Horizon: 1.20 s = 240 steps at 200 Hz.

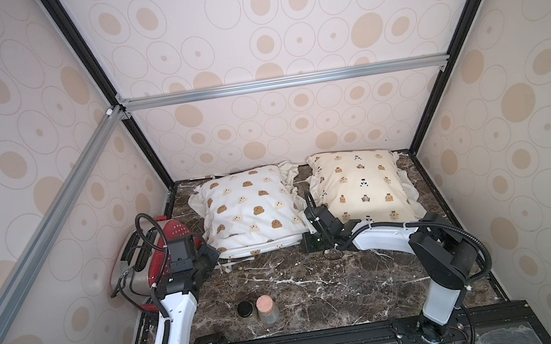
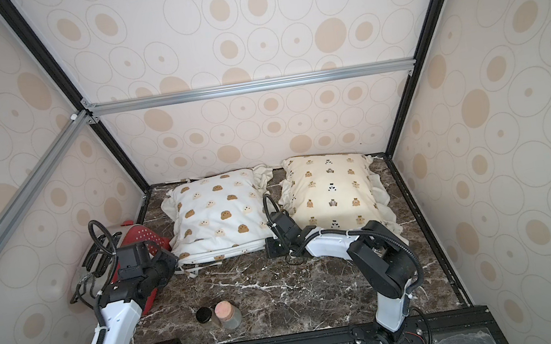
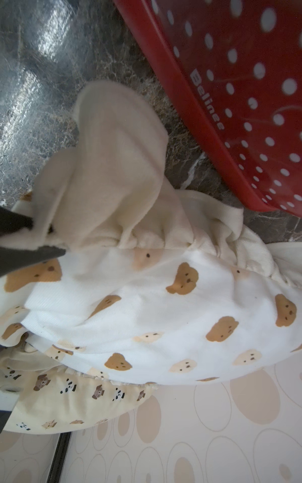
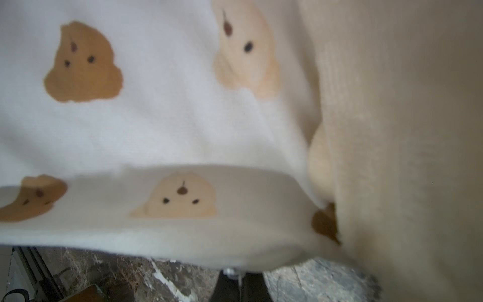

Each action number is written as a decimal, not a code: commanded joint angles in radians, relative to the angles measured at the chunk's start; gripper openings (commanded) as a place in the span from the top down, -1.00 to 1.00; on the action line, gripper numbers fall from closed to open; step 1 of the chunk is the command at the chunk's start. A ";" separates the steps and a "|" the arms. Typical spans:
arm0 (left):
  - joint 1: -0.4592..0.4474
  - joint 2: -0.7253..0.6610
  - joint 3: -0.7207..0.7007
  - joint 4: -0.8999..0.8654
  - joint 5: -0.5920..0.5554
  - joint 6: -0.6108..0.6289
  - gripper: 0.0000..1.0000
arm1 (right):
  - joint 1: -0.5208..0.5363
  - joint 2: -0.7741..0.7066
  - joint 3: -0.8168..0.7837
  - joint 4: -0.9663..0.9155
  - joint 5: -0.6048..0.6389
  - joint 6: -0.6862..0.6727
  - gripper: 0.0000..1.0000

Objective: Zip up pillowcases
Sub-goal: Place the pillowcase at the center of the board.

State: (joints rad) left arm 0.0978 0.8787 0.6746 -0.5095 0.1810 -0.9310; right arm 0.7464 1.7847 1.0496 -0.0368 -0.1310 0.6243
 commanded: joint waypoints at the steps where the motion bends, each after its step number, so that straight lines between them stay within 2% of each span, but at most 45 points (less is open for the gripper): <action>1: -0.028 -0.013 -0.016 0.012 -0.030 -0.017 1.00 | -0.011 0.051 0.073 -0.043 0.034 -0.035 1.00; 79: -0.294 0.100 -0.053 0.134 -0.130 -0.078 1.00 | -0.044 0.152 0.310 -0.197 0.103 -0.100 1.00; 105: -0.308 0.148 -0.032 0.138 -0.124 -0.073 1.00 | -0.060 0.167 0.342 -0.217 0.088 -0.108 1.00; 146: -0.308 0.099 -0.034 0.110 -0.185 -0.056 1.00 | -0.061 0.140 0.323 -0.226 0.078 -0.125 1.00; 165: -0.309 0.097 -0.030 0.093 -0.176 -0.036 1.00 | -0.061 0.109 0.301 -0.211 0.052 -0.129 0.82; 178: -0.308 0.091 -0.029 0.081 -0.174 -0.018 0.54 | -0.061 0.078 0.280 -0.201 0.045 -0.131 0.63; 193: -0.308 0.066 -0.028 0.055 -0.198 -0.002 0.13 | -0.061 0.034 0.254 -0.195 0.048 -0.136 0.42; 213: -0.308 0.013 -0.003 -0.021 -0.266 0.038 -0.22 | -0.062 -0.038 0.221 -0.211 0.052 -0.157 0.12; 240: -0.308 -0.058 0.055 -0.162 -0.410 0.100 -0.58 | -0.082 -0.190 0.147 -0.249 0.079 -0.214 -0.22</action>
State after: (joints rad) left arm -0.2085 0.8806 0.6434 -0.5198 -0.0681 -0.9047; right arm 0.6823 1.7336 1.2522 -0.2497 -0.0803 0.4683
